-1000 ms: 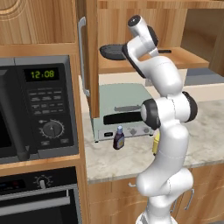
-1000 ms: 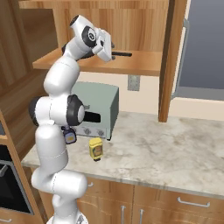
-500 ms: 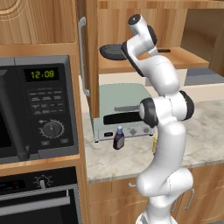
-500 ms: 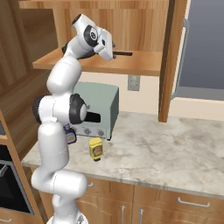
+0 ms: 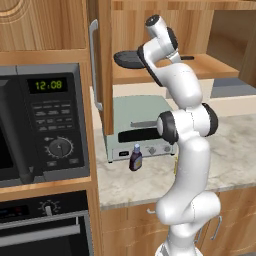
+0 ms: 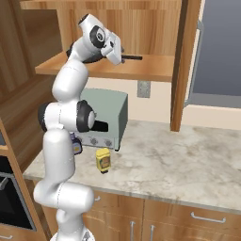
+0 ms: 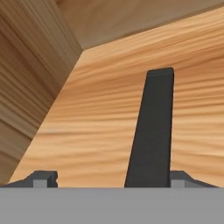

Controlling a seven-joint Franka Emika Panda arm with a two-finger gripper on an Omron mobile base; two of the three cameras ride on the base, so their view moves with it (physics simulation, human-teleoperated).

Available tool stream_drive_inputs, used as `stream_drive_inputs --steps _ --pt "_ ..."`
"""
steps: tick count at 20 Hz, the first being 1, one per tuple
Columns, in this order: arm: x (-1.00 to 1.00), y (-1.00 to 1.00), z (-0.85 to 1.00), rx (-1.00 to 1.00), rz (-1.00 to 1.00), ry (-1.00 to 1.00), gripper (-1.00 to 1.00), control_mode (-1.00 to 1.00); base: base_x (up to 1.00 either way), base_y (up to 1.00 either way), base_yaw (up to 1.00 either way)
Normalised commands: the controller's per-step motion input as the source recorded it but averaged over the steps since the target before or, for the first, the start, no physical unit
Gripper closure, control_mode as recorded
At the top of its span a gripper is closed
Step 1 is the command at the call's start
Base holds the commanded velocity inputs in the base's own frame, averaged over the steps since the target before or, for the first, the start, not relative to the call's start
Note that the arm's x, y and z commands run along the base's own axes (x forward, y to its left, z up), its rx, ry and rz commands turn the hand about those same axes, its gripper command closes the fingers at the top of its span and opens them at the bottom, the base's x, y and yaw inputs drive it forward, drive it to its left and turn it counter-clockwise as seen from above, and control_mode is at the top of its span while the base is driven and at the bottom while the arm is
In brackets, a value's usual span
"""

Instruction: Pick the pan from the cabinet and place it on the stove. Then turn on the stove burner for the pan.

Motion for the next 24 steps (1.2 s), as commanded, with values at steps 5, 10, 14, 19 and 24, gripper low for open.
stream_drive_inputs --steps 5,10,14,19,24 --pt "0.0 0.13 -0.38 0.0 0.0 0.0 -1.0 -1.0 0.0 0.0 0.0" --pt "0.0 0.18 -0.4 0.0 0.0 0.0 1.0 -1.0 0.0 0.0 0.0" --pt "0.0 0.14 -0.45 0.0 0.0 -0.01 1.0 -1.0 0.0 0.0 0.0" --pt "-0.1 0.07 -0.38 0.0 0.01 -0.07 1.0 -1.0 0.0 0.0 0.0" --pt "-0.24 0.16 -0.28 -0.01 0.01 -0.24 1.0 -1.0 0.0 0.0 0.0"
